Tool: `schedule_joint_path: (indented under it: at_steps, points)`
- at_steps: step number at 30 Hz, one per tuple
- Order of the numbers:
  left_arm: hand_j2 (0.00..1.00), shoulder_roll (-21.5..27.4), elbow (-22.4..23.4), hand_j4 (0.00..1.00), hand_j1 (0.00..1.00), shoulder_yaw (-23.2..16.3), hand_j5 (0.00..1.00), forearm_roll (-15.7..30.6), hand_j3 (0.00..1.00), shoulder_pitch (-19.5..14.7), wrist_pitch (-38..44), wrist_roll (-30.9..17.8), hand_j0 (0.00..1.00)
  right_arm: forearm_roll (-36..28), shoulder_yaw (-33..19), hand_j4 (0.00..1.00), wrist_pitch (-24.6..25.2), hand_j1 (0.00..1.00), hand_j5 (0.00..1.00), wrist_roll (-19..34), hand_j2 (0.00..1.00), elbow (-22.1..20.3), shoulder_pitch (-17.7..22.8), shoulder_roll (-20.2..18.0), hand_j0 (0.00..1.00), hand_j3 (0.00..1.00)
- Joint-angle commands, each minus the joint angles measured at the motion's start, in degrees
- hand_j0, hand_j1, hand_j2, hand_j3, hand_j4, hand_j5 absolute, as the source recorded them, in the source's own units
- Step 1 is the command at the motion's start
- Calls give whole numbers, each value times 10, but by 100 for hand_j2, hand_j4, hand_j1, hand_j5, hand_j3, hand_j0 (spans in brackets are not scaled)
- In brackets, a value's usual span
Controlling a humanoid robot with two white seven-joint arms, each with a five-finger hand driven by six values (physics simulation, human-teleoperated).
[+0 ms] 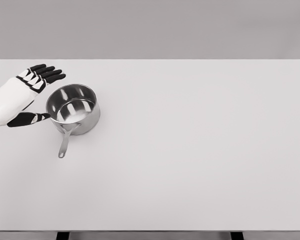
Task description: Rotate pot handle
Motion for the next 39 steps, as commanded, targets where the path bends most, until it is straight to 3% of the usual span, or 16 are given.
schedule_joint_path:
  at_steps: [1,9,14,17,26,33,39]
  points:
    - [100,3,-1,100,100,0,100,4,100,0,0,-1,100,0,0,100,0,100,100,0,100,0,0,0,100,100]
    - [100,-1,-8,100,100,-3,100,-4,100,6,0,-1,100,0,0,100,0,100,100,0,100,0,0,0,100,100]
    - [100,-12,-29,100,100,-36,100,-11,100,-1,0,-4,100,0,0,100,0,100,100,0,100,0,0,0,100,100]
    - [100,-13,-30,100,100,-91,100,-6,100,-17,0,-11,100,0,0,100,0,100,100,0,100,0,0,0,100,100]
    - [100,-25,-30,100,100,-170,100,-10,100,-44,0,-11,100,0,0,100,0,100,100,0,100,0,0,0,100,100]
    - [100,-23,-31,100,100,-170,100,-88,100,-54,0,-12,100,0,0,100,0,100,100,0,100,0,0,0,100,100]
    - [100,-17,-31,100,100,-185,100,-92,100,-54,0,-12,100,0,0,100,0,100,100,0,100,0,0,0,100,100]
